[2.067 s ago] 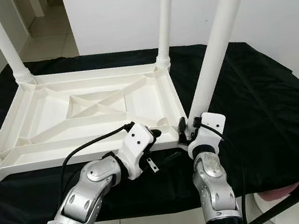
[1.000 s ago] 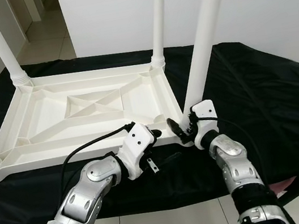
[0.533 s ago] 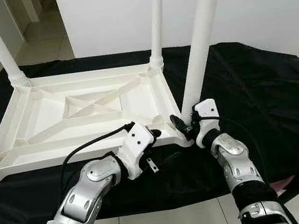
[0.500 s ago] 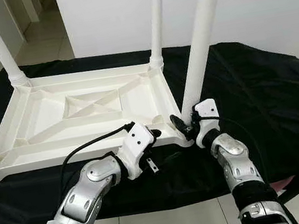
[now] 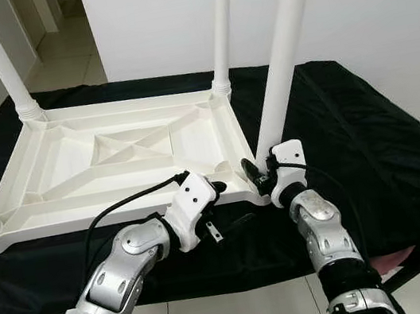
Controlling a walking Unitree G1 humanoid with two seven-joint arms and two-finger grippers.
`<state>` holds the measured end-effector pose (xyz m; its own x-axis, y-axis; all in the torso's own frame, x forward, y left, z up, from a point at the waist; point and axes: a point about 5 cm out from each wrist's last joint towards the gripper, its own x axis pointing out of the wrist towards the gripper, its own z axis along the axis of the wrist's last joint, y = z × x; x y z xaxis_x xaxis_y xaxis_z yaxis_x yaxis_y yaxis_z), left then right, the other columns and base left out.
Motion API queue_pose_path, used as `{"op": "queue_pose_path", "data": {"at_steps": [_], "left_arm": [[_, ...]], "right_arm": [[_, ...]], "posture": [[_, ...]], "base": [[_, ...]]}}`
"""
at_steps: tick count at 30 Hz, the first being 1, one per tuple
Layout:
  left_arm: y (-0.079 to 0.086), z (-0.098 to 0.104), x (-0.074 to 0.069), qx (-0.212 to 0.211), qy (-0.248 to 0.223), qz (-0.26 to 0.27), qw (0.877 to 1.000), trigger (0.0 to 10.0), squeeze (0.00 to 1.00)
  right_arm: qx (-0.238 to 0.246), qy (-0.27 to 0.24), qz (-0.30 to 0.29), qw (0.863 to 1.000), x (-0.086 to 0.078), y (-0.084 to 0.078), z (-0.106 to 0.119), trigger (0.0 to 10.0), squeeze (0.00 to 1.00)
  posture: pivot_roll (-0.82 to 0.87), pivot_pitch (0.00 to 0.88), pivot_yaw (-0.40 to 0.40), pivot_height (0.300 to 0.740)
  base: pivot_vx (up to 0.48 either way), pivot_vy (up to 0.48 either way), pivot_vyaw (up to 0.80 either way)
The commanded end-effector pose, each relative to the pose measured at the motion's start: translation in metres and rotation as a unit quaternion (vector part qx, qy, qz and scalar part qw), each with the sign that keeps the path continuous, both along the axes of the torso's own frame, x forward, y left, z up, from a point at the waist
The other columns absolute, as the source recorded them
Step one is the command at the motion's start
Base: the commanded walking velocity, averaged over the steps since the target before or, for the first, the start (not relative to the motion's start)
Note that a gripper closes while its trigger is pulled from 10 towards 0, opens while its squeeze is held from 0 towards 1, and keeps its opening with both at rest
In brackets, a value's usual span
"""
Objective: Building children table
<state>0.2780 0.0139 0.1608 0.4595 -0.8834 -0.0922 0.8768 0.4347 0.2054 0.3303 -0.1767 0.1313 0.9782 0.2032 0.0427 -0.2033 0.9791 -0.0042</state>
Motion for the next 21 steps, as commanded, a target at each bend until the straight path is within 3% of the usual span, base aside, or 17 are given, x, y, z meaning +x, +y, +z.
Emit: {"op": "queue_pose_path", "data": {"at_steps": [1,3,10,13,20,21], "left_arm": [[0.0,0.0,0.002,0.004,-0.006,0.013,1.0,10.0,0.0],[0.0,0.0,0.002,0.004,-0.006,0.012,1.0,10.0,0.0],[-0.001,0.0,0.001,0.004,-0.006,0.01,1.0,10.0,0.0],[-0.002,0.0,0.001,0.002,-0.005,0.01,1.0,10.0,0.0],[-0.002,0.0,0.0,0.003,-0.005,0.008,1.0,10.0,0.0],[-0.002,-0.001,0.0,0.003,-0.005,0.008,1.0,10.0,0.0]], "right_arm": [[0.009,0.058,-0.053,0.997,-0.006,-0.003,-0.022,10.0,0.0],[0.036,0.061,-0.106,0.992,-0.011,0.0,-0.023,10.0,0.0],[0.081,0.073,-0.208,0.972,-0.025,0.019,-0.028,10.0,0.0],[0.089,0.077,-0.215,0.97,-0.031,0.031,-0.029,10.0,0.0],[0.095,0.073,-0.21,0.97,-0.031,0.03,-0.024,10.0,0.0],[0.094,0.07,-0.208,0.971,-0.031,0.03,-0.023,10.0,1.0]], "posture": [[0.03,0.051,-0.03,0.74],[0.02,0.051,-0.029,0.74],[0.02,0.051,-0.033,0.74],[0.02,0.051,-0.035,0.74],[0.02,0.05,-0.036,0.74],[0.03,0.047,-0.038,0.74]], "base": [[0.0,0.0,0.0],[0.0,0.0,0.0],[0.0,0.0,0.0],[0.0,0.0,0.0],[0.0,0.0,0.0],[0.0,0.0,0.0]]}}
